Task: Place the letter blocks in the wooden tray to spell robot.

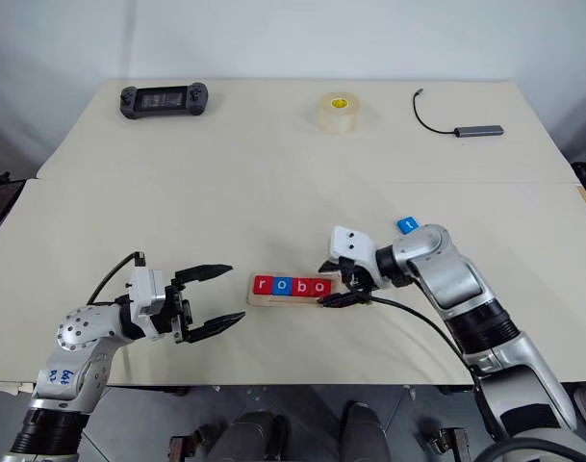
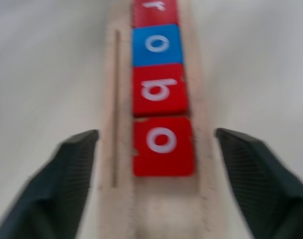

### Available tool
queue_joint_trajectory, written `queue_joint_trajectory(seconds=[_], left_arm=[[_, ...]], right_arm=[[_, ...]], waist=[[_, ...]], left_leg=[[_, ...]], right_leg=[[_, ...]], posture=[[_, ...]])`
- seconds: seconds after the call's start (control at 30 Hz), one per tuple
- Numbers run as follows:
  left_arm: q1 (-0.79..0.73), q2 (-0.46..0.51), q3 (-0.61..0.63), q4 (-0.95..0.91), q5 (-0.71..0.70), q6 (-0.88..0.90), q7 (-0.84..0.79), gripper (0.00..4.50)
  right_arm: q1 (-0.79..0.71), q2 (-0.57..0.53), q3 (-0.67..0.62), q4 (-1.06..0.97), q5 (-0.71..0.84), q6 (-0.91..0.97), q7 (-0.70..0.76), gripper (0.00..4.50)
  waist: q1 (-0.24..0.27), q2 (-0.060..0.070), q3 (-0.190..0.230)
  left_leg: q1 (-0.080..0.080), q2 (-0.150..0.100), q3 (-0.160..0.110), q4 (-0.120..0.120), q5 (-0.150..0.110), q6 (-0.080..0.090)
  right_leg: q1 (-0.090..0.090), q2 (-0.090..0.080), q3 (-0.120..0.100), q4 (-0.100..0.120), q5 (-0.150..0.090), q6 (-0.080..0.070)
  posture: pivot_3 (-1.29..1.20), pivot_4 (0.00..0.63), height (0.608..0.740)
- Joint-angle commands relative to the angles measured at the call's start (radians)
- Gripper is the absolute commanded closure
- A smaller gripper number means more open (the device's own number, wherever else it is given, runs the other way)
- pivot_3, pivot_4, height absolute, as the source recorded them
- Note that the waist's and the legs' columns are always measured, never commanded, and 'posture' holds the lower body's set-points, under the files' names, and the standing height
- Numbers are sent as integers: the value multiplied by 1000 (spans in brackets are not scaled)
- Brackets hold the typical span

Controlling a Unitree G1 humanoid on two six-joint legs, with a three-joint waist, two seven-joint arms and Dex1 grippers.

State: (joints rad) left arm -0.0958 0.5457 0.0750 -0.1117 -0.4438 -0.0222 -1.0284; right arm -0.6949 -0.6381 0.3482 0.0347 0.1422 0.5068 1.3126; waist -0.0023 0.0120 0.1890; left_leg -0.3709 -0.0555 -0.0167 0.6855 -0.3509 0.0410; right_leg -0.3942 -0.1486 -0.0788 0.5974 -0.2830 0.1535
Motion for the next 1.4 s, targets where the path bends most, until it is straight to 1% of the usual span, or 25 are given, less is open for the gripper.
queue_joint_trajectory(seconds=[0.03, 0.17, 0.27, 0.33, 0.47, 0.6, 0.67, 0.77, 0.83, 0.9, 1.0, 1.17, 1.2, 1.27, 1.33, 1.4], left_arm=[[-1, 1, 14, -32, -13, -12, 2, 0], [-7, -1, 11, -28, -11, -13, 3, 0], [-5, -2, 12, -29, -11, -15, 5, 0], [2, -1, 15, -30, -11, -17, 5, 0], [6, -1, 20, -15, -9, -23, 5, 0], [-7, -7, 23, 11, -5, -23, 13, 0], [-20, -9, 22, 29, -3, -24, 16, 0], [-43, -13, 22, 57, -1, -28, 17, 0], [-59, -16, 20, 72, 2, -34, 15, 0], [-73, -16, 17, 83, 3, -37, 8, 0], [-91, -14, 17, 94, 1, -39, -1, 0], [-100, -11, 25, 96, -2, -39, -3, 0], [-99, -11, 25, 94, -2, -39, -2, 0], [-94, -12, 25, 85, -2, -38, 2, 0], [-94, -15, 22, 80, -1, -38, 7, 0], [-96, -18, 19, 78, 1, -38, 10, 0]], right_arm=[[-3, -21, -39, -50, 36, 10, 10, 57], [0, -45, -94, -53, 68, 12, -5, 57], [44, -77, -166, -73, 105, -1, -15, 57], [100, -99, -228, -89, 130, -22, -29, 57], [297, -132, -434, -142, 177, -74, -121, 57], [478, -64, -641, -164, 222, -213, -244, 57], [567, -29, -724, -155, 228, -285, -295, 57], [670, 23, -805, -115, 201, -408, -380, 57], [707, 68, -839, -91, 194, -482, -446, 57], [723, 100, -853, -76, 196, -517, -495, 57], [728, 120, -839, -63, 194, -551, -533, 57], [693, 112, -802, -49, 209, -544, -553, 57], [674, 102, -789, -53, 217, -513, -552, 57], [609, 35, -727, -55, 202, -346, -557, 57], [467, -7, -667, -4, 184, -160, -615, 57], [369, -20, -630, 48, 170, -71, -650, 57]], waist=[[1, 0, 0], [1, 0, 0], [3, 0, 0], [5, 0, 0], [12, 0, 0], [23, 0, 0], [25, 0, 0], [26, 0, 0], [26, 0, 0], [25, 0, 0], [19, 0, 0], [15, 1, -1], [14, 1, -1], [8, 1, -1], [-1, 1, -1], [0, 2, -1]], left_leg=[[0, 0, 0, 0, 0, 0], [0, 0, 0, 0, 0, 0], [0, 0, 0, 0, 0, 0], [0, 0, 0, 0, 0, 0], [0, 0, 0, -1, 0, 0], [1, 0, 1, -1, 0, 0], [1, 0, 2, -1, 0, 0], [2, 0, 3, 0, 0, 0], [3, 0, 3, 0, 0, 0], [3, 0, 4, 0, 0, 1], [3, 0, 4, 0, 0, 0], [4, 0, 4, 0, 0, 0], [4, 0, 4, 0, 0, 0], [4, 0, 4, 0, 0, 1], [4, 0, 5, 1, 1, 1], [3, 0, 5, 2, 1, 1]], right_leg=[[0, 0, 0, 0, 0, 0], [0, 0, 0, 0, 0, 0], [0, 0, 0, 0, 0, 0], [0, 0, 0, 0, 0, 0], [1, 0, -1, -1, 0, 0], [1, 0, 0, 0, 0, 0], [1, 0, 1, 0, 0, 0], [1, 0, 2, 2, 0, 0], [1, 0, 2, 2, 0, 0], [1, 0, 3, 3, 0, 0], [1, 0, 4, 4, 0, 0], [1, 0, 4, 4, 0, 0], [1, 0, 4, 4, 0, 0], [1, 0, 4, 4, 0, 0], [1, 0, 5, 5, 0, 0], [0, 0, 5, 6, 0, 0]], posture=[[0, 150, 740], [0, 150, 740], [0, 150, 740], [0, 150, 740], [0, 150, 740], [0, 150, 740], [0, 150, 740], [0, 150, 740], [0, 150, 740], [0, 150, 740], [0, 150, 740], [0, 150, 740], [0, 150, 740], [0, 150, 740], [0, 150, 740], [0, 150, 740]])
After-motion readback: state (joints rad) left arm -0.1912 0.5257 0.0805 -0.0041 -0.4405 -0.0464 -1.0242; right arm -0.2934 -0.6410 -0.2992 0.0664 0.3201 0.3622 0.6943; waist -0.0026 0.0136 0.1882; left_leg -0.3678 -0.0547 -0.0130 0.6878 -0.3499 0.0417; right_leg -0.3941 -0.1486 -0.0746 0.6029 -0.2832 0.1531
